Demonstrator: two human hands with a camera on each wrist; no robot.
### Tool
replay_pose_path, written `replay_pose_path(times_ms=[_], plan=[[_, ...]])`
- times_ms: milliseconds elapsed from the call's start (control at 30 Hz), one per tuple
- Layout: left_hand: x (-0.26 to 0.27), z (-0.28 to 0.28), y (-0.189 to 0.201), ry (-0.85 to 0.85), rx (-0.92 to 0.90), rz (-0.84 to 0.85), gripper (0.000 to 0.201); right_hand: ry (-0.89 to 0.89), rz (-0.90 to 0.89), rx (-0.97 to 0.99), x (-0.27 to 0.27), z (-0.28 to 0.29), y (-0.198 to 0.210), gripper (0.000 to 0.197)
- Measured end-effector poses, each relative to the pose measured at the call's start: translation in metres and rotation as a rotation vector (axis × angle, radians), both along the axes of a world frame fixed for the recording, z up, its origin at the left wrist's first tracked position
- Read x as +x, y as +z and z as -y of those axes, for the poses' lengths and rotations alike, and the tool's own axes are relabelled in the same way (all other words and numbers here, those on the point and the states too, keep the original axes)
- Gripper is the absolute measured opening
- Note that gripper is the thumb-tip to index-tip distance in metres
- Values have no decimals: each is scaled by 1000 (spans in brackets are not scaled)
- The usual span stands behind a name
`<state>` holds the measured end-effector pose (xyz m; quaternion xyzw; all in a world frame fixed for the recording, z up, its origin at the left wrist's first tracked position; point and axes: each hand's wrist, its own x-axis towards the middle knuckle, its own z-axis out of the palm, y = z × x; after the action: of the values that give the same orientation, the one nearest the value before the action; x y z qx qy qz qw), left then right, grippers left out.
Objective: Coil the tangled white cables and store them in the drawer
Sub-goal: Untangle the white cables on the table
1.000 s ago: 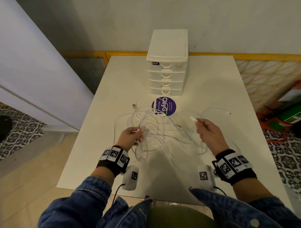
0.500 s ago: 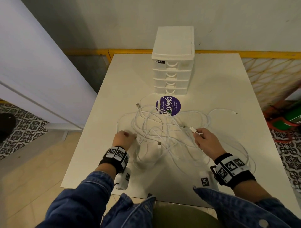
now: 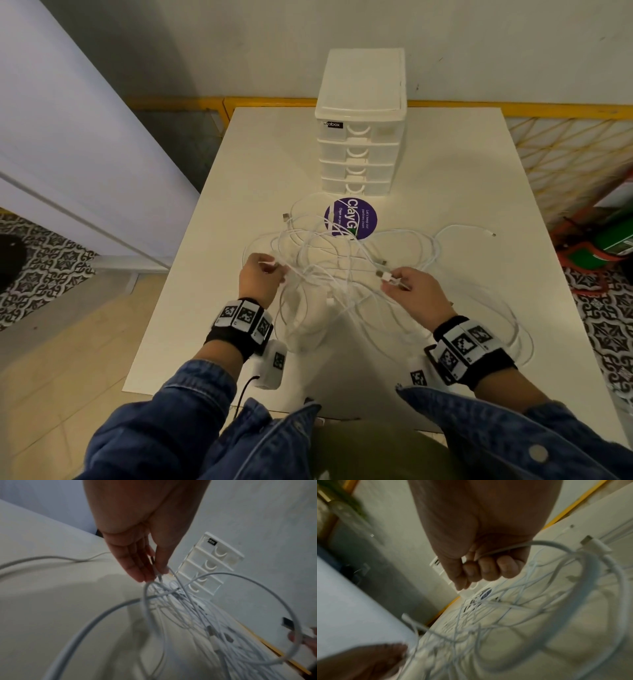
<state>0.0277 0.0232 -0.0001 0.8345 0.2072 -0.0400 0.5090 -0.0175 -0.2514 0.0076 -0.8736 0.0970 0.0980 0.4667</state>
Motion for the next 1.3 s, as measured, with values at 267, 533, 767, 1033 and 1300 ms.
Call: replay_pose_path(times_ms=[267,533,767,1033,1300], plan=[[-4,7,15,-137,49,45,18,400,45,-177,-4,-69,1,23],[0,-18,29,158,-78,270,14,569,-179,-238,-5,-72,-4,28],[20,-55,94,398,-295,580,16,625,-250,-262,-6,-49,-13,61],[19,-38,114,-92,89,509,14,628,-196,-315,-3,-38,-18,37],[-37,28,24,-750,371,40,32,250,25,-248,11,-31,-8,44]])
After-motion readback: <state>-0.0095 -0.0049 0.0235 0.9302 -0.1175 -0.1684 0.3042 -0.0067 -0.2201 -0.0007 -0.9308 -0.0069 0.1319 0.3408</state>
